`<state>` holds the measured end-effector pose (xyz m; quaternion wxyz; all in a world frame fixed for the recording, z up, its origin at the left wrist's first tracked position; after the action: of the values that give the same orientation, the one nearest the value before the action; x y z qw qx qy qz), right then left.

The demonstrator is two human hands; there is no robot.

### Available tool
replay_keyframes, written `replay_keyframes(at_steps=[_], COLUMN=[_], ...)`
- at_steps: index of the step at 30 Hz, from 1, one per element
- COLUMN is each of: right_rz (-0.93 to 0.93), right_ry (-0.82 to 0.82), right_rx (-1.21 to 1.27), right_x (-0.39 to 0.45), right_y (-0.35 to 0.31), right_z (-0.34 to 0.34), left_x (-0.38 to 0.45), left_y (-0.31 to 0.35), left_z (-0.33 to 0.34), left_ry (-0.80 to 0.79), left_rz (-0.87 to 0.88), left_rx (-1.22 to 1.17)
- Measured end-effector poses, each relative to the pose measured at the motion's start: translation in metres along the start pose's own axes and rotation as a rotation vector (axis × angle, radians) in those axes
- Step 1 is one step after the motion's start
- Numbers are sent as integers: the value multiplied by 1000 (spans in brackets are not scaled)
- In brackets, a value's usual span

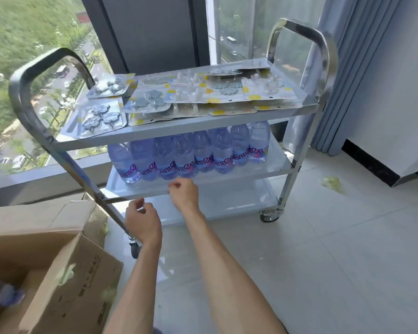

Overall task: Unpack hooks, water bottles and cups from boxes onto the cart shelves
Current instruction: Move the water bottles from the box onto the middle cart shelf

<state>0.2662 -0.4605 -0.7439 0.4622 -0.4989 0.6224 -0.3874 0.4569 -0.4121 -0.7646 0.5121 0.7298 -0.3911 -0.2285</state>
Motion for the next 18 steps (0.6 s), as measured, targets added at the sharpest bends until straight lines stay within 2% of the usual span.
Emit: replay_keyframes(at_steps=[5, 11, 14, 18], right_rz=[-4, -76, -99, -74], right_ry=[-111, -274, -384, -513], right_rx=[-26, -7, -2, -133], right_x=[1, -5, -8, -2], right_y=[-16, -41, -55, -58], right_z=[87, 221, 297, 405], left_x=[49, 118, 162, 210], left_y=[-22, -88, -143, -227], left_z=[-94, -224, -273, -304], left_ry=[182, 381, 418, 399], left_rz=[12, -51, -204, -448], left_rx=[-21, 17, 69, 87])
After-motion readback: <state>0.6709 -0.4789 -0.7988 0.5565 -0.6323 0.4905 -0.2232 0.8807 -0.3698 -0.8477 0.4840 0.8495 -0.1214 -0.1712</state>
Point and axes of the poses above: each hand's wrist, its own x-axis towards the middle knuckle, its own z-axis out of the palm, y = z × x, the point moved 10 cm from there along x, towards the middle knuckle, and after that the axes turned 9 degrees about -y, right-handed, at the moved point
